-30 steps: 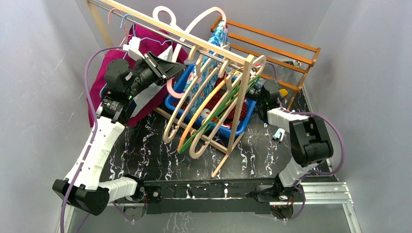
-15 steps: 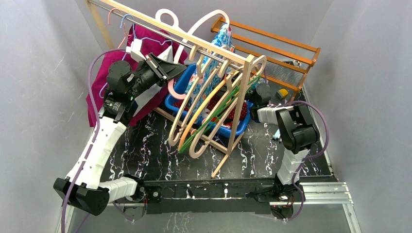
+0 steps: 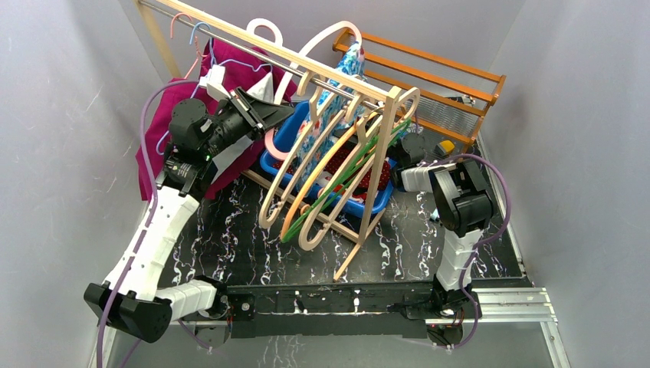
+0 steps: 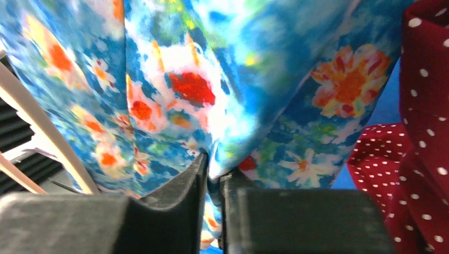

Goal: Remove the skirt from the hanger

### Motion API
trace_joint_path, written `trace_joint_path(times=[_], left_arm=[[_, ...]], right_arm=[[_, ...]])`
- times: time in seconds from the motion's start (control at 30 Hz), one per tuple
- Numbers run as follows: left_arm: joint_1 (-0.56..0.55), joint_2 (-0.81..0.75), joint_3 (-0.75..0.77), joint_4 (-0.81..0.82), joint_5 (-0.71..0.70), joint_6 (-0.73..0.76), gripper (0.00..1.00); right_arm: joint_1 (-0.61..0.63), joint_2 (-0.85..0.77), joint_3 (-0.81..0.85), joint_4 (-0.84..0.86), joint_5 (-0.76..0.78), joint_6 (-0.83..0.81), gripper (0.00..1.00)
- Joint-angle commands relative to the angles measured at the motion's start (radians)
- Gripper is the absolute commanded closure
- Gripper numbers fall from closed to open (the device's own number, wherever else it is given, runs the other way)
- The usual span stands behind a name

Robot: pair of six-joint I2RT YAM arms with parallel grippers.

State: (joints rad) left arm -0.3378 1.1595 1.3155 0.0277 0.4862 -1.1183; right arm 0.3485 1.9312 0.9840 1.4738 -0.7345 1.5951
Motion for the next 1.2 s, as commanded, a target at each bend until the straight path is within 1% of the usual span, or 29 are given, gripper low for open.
trace_joint_path(times=[0.0,0.03,0.07,0.13,0.23,0.33,0.47,0.57,0.63,0.7,0.77,0.97,1.17], left_arm=[[-0.001,-0.066,0.043,0.023,-0.014,0.071,1.0],[-0.001,-0.073,0.059,-0.01,-0.033,0.1,1.0],[-0.002,-0.079,0.079,-0.062,-0.065,0.141,1.0],[-0.002,-0.097,0.113,-0.156,-0.156,0.227,1.0],[-0.002,-0.118,0.158,-0.293,-0.299,0.354,1.0],[-0.002,-0.143,0.172,-0.375,-0.414,0.44,1.0],[-0.002,-0.168,0.177,-0.419,-0.49,0.505,1.0],[-0.001,-0.171,0.201,-0.459,-0.524,0.542,1.0],[-0.002,-0.174,0.206,-0.475,-0.533,0.557,1.0],[-0.001,-0.178,0.201,-0.477,-0.535,0.56,1.0],[-0.003,-0.179,0.194,-0.475,-0.531,0.558,1.0],[-0.002,-0.187,0.184,-0.472,-0.494,0.547,1.0],[-0.002,-0.206,0.153,-0.457,-0.454,0.522,1.0]], right_arm=[[-0.001,-0.022,0.001,0.097,0.018,0.006,0.9],[-0.005,-0.03,-0.012,0.091,0.018,-0.001,0.98],[-0.012,-0.044,-0.031,0.077,0.02,-0.017,1.0],[-0.037,-0.081,-0.092,0.009,0.03,-0.051,1.0],[-0.094,-0.143,-0.179,-0.046,0.025,-0.112,1.0],[-0.168,-0.213,-0.248,-0.095,0.002,-0.147,1.0],[-0.284,-0.303,-0.293,-0.148,-0.072,-0.174,1.0],[-0.379,-0.411,-0.304,-0.289,-0.12,-0.268,1.0],[-0.43,-0.482,-0.288,-0.475,-0.121,-0.385,1.0],[-0.463,-0.526,-0.236,-0.648,-0.118,-0.498,1.0],[-0.486,-0.551,-0.173,-0.735,-0.133,-0.552,1.0],[-0.561,-0.591,0.001,-0.872,-0.113,-0.571,1.0],[-0.562,-0.55,0.159,-0.892,-0.099,-0.567,1.0]])
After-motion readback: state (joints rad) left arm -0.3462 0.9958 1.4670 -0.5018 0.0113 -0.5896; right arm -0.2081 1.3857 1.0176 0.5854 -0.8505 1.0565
